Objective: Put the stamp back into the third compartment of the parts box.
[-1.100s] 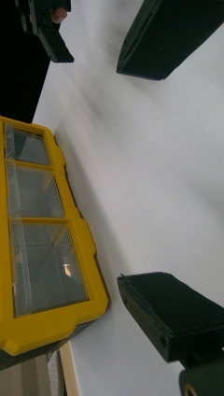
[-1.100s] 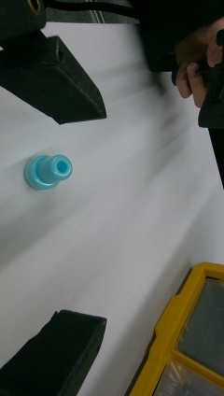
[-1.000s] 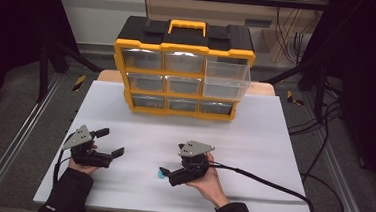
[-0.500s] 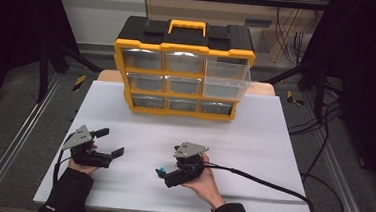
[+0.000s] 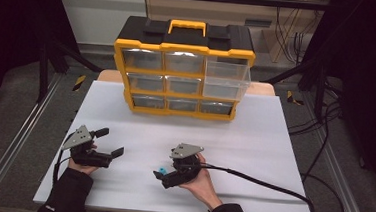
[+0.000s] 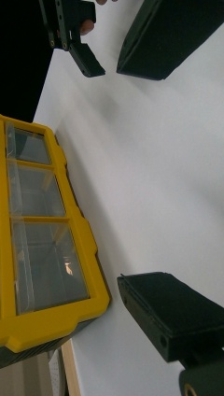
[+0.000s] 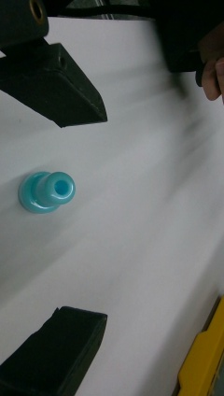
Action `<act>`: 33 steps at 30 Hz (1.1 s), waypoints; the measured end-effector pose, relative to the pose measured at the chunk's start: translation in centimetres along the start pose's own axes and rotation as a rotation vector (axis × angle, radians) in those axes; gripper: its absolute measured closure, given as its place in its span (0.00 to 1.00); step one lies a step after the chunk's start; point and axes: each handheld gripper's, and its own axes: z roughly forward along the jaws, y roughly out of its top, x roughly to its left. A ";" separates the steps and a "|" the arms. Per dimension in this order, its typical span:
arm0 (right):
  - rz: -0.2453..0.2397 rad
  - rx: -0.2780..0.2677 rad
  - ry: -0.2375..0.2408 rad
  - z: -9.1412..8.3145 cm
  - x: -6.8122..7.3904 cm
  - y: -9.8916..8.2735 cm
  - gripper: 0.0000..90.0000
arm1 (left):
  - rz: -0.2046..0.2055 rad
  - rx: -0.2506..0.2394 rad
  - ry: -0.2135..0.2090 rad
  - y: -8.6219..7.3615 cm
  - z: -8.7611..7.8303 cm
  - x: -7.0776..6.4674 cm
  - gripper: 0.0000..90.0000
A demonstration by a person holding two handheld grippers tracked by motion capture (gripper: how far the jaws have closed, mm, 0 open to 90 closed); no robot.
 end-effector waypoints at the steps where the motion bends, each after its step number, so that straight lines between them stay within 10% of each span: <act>1: 0.002 0.001 0.002 0.0 0.0 0.0 0.06 | 0.000 0.000 -0.001 0.0 0.0 0.0 0.01; 33: -0.034 0.081 0.076 0.6 -0.1 -0.7 0.53 | 0.002 0.001 0.001 0.0 0.0 0.0 0.01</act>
